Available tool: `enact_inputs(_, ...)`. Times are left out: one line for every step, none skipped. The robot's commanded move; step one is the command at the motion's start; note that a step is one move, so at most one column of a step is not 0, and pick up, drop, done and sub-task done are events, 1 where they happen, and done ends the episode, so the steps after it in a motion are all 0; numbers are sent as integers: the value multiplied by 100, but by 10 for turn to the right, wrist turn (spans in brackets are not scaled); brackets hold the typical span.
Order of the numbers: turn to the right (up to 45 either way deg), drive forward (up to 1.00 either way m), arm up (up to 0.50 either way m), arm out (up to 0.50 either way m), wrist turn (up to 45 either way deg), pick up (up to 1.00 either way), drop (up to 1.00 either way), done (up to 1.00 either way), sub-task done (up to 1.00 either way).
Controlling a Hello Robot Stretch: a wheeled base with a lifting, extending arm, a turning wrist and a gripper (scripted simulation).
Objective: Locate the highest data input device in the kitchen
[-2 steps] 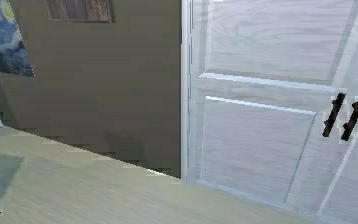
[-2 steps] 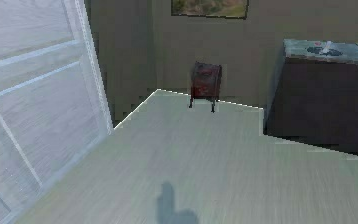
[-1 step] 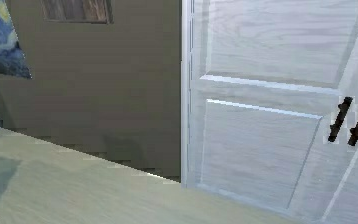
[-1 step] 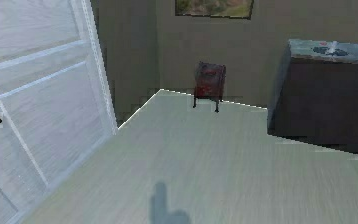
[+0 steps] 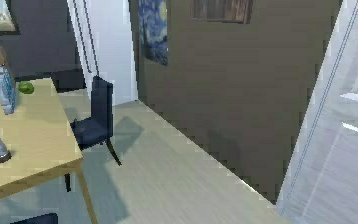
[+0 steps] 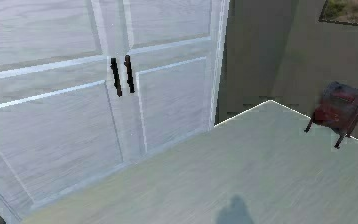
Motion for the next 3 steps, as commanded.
enact_inputs(0,15,0,0,0,0,0,0,0)
enact_inputs(-60,0,0,0,0,0,0,0,0)
enact_inputs(0,100,0,0,0,0,0,0,0)
